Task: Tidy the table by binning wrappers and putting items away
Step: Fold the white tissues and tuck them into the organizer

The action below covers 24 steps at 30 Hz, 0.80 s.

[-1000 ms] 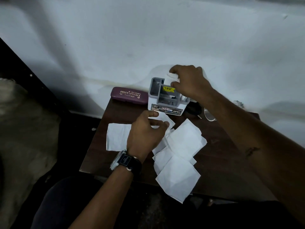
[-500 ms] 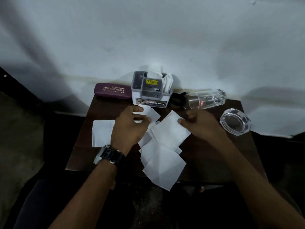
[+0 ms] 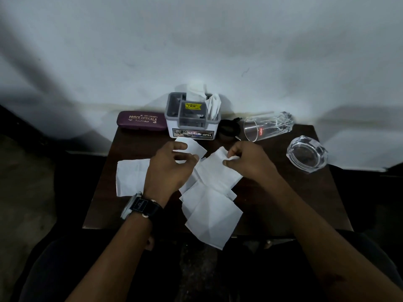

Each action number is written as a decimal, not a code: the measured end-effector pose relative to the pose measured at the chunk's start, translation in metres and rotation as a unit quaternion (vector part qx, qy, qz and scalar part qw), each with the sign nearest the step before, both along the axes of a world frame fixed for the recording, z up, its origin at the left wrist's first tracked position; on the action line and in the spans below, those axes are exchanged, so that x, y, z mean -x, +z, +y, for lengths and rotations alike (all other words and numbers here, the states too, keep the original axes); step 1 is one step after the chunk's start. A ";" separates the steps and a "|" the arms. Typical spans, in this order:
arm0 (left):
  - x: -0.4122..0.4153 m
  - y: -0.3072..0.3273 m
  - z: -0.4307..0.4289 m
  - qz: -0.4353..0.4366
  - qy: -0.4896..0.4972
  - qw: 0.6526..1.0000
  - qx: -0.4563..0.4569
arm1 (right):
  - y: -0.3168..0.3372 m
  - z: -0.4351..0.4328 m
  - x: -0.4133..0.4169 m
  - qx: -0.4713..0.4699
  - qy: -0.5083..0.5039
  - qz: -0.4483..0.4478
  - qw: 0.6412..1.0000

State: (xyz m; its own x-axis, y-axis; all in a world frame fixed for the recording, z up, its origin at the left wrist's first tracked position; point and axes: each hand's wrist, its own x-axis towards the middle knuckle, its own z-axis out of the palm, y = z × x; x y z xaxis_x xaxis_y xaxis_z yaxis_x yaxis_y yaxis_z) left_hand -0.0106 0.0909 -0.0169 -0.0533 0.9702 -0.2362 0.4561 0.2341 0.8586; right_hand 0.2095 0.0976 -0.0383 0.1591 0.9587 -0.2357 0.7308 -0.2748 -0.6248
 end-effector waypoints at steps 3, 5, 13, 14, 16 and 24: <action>-0.001 -0.001 0.001 -0.018 -0.009 1.000 0.005 | 0.010 0.002 -0.001 -0.010 0.002 0.055 0.998; -0.002 -0.001 0.002 -0.059 -0.010 0.998 0.027 | 0.023 0.001 0.000 -0.004 -0.011 0.171 0.985; -0.002 -0.009 0.002 -0.085 -0.001 0.996 0.034 | 0.026 -0.002 -0.016 -0.047 -0.093 0.261 0.960; -0.002 -0.010 0.002 -0.083 0.002 0.996 0.034 | 0.023 -0.003 -0.017 -0.037 -0.103 0.258 0.960; -0.001 -0.011 0.002 -0.094 0.006 0.994 0.051 | 0.017 -0.003 -0.015 -0.014 -0.114 0.268 0.956; -0.005 -0.003 0.000 -0.092 0.039 0.994 0.050 | 0.044 -0.006 0.004 0.036 -0.140 0.481 0.865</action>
State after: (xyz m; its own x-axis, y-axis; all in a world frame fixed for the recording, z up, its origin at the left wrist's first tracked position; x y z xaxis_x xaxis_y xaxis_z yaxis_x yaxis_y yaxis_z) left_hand -0.0051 0.0914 -0.0201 -0.0753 0.9362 -0.3433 0.2711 0.3506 0.8964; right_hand 0.2059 0.0918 0.0057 0.0797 0.8922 -0.4445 -0.2184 -0.4194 -0.8811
